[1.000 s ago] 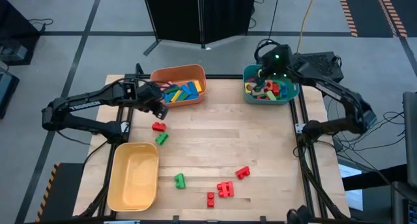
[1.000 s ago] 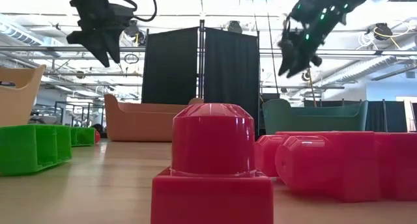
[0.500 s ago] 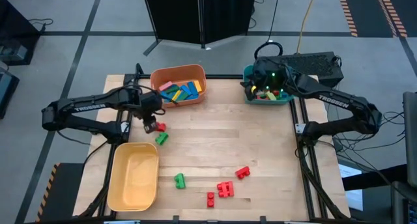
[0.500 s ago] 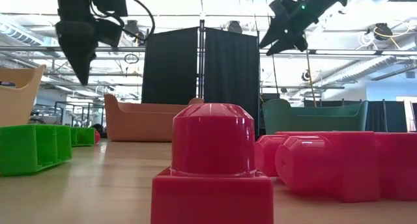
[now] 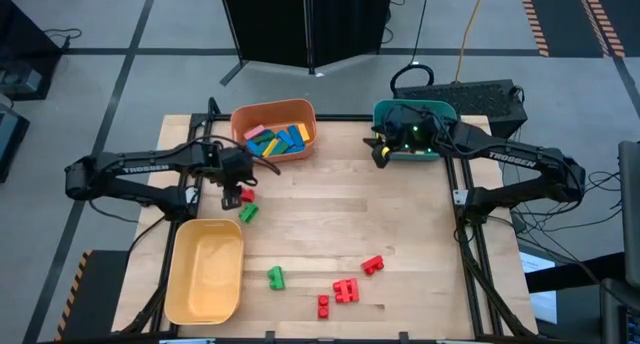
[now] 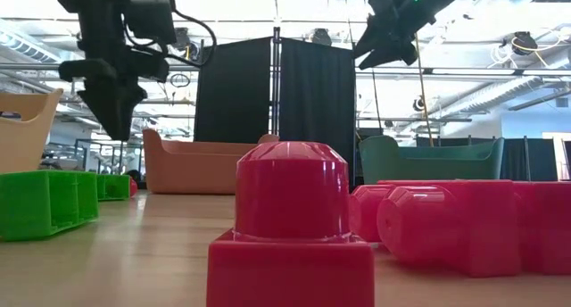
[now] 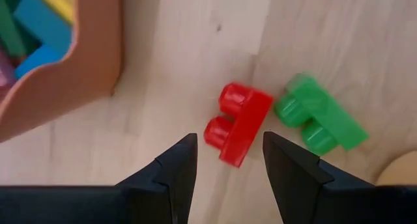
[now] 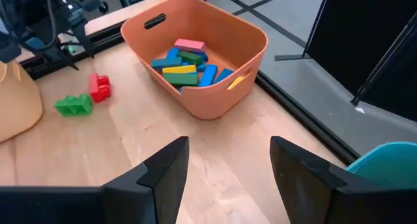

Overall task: Sort blocks by size
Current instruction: Put the red game piece into the yellow bin

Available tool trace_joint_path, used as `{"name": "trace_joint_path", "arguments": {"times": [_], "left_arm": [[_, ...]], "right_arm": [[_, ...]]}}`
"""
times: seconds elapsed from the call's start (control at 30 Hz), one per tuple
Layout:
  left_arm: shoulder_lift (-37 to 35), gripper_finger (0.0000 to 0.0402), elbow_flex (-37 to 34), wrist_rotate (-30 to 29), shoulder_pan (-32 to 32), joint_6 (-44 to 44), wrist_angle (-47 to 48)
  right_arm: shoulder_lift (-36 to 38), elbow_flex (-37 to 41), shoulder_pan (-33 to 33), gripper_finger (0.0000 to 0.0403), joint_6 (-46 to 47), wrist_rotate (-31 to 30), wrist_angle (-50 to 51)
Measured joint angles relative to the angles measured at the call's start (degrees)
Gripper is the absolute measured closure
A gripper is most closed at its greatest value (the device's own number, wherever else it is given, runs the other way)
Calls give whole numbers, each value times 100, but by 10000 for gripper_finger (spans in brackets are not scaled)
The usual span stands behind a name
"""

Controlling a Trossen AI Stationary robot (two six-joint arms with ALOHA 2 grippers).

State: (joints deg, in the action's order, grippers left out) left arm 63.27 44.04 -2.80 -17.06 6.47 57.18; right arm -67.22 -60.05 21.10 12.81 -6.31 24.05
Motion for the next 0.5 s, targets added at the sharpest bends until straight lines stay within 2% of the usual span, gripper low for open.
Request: {"name": "trace_joint_path", "arguments": {"times": [0.17,0.5], "left_arm": [[99,230,-97,257,2,209,-345],[1018,230,-108,226,0,195,-327]], "right_arm": [[0,0,-24,202,-40,-2,20],[0,0,-76,202,-147,-2,149]]}}
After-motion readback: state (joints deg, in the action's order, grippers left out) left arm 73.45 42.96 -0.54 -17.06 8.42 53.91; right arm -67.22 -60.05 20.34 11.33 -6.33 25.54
